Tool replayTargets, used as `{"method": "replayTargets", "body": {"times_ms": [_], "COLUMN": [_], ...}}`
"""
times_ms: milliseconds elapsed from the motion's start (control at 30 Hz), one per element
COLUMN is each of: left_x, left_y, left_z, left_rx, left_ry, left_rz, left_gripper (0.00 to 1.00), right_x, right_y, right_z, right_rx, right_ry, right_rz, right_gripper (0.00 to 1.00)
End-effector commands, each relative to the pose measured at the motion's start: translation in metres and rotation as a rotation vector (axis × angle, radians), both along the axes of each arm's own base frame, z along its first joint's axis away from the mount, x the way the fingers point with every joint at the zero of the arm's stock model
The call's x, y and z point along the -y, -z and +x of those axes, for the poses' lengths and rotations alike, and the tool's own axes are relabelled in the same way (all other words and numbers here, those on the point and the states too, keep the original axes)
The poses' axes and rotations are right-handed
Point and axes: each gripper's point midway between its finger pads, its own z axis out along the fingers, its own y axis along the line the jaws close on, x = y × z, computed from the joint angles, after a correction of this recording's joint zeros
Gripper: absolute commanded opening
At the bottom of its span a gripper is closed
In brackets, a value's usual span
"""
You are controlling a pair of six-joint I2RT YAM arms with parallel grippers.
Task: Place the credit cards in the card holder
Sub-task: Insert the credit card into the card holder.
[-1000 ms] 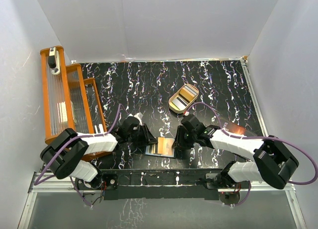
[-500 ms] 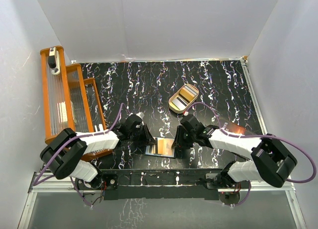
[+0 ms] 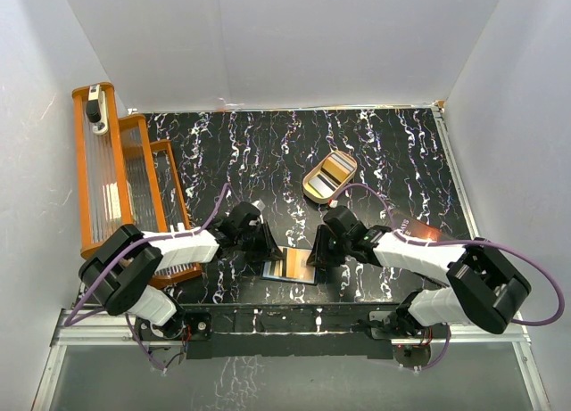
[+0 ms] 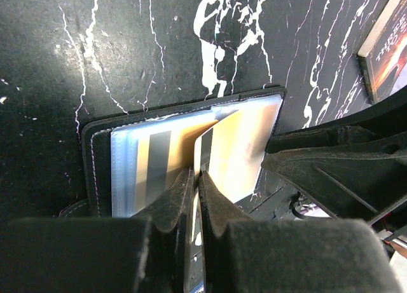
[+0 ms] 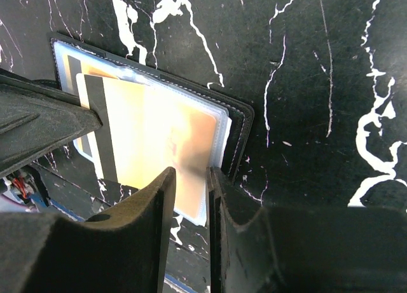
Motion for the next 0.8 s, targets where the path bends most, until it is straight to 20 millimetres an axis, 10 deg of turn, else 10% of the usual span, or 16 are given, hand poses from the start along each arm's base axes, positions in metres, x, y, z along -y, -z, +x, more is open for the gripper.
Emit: {"method": "replayTargets", "body": {"times_ms": [0,600,767], "left_x": [-0.009,0.005,0.000], "left_y": [0.009,0.010,0.003], "left_z": [-0.014,-0.016,-0.007], "left_rx": [-0.046,-0.081,-0.040], "left_ry": [0.056,0.085,0.013], "left_rz": [0.072,0.024,0.029], "left_gripper": [0.00,0.00,0.15], "right_x": [0.002,0.011,0.008], "right_y": [0.008,0.004,-0.001], "right_z": [0.006,0.017,0.015], "right_rx": [0.039,0.086,0.070], "right_ry": [0.017,0.055,0.043], "right_rz": [-0.014,-0.062,-0.054], "right_gripper": [0.24,0.28,0.27]}}
